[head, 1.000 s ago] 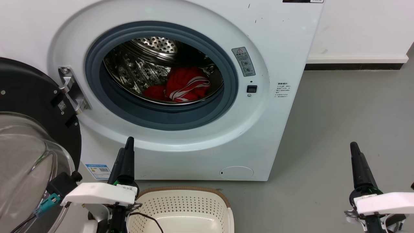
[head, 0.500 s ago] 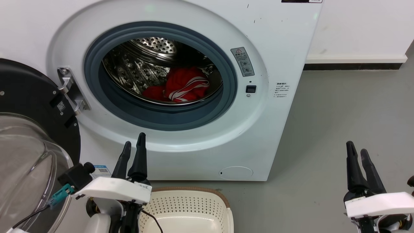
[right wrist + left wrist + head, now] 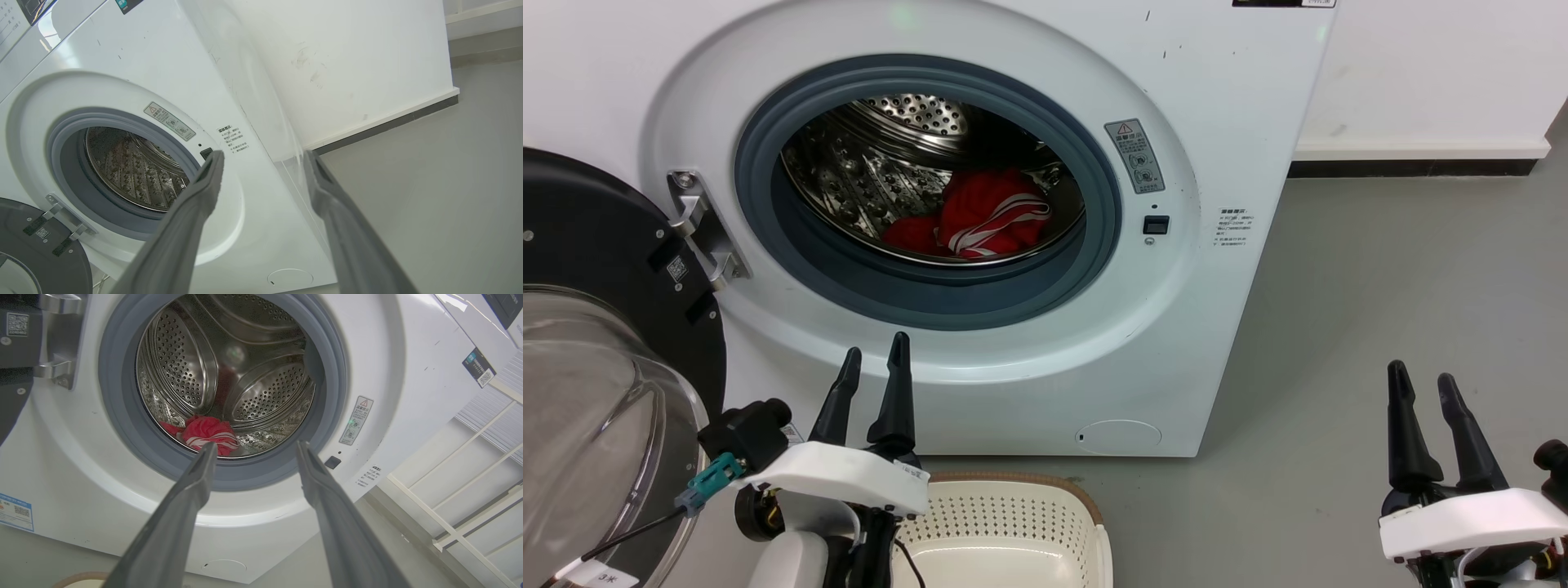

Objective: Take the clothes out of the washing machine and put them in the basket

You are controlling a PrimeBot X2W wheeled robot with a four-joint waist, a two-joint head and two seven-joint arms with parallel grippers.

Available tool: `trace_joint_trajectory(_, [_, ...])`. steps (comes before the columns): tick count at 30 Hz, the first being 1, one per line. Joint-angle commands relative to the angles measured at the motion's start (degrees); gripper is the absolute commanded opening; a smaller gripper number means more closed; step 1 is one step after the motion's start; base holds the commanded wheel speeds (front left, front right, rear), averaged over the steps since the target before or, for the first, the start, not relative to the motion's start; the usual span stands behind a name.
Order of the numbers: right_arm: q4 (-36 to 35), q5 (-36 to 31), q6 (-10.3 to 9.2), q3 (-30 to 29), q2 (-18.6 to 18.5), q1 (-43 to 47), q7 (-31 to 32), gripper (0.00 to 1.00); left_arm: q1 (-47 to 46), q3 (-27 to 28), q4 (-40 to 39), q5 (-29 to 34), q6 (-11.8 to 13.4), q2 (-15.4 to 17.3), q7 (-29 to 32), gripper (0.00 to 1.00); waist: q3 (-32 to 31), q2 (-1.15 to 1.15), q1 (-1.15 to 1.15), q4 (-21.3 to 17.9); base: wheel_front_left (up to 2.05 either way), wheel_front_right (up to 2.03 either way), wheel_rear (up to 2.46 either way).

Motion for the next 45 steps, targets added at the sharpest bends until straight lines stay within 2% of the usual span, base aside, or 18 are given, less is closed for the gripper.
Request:
trace_joint_trajectory(1, [-0.69,-2.0,0.0,-0.02,-0.18,0.11,-0.59,1.0,-1.33,-0.42,-0.27,1.81,0.26,0.14,-0.56,1.0,0.0,0.0,0.0,0.01,0.0,0.0,0.0])
trace_joint_trajectory(27, [-1.33,-18.86,0.0,-0.06,-0.17,1.44,-1.51,1.0,-1.51,-2.58,1.53,17.31,2.16,0.15,-3.97,1.0,-0.27,0.0,0.0,0.25,0.0,0.0,0.0])
trace_joint_trajectory(45, [-1.37,-25.8,-0.01,-0.19,-0.16,2.43,-2.77,1.0,-1.57,-4.02,2.31,25.49,2.95,0.14,-6.04,1.0,-0.2,0.0,0.0,0.55,0.0,0.0,0.0])
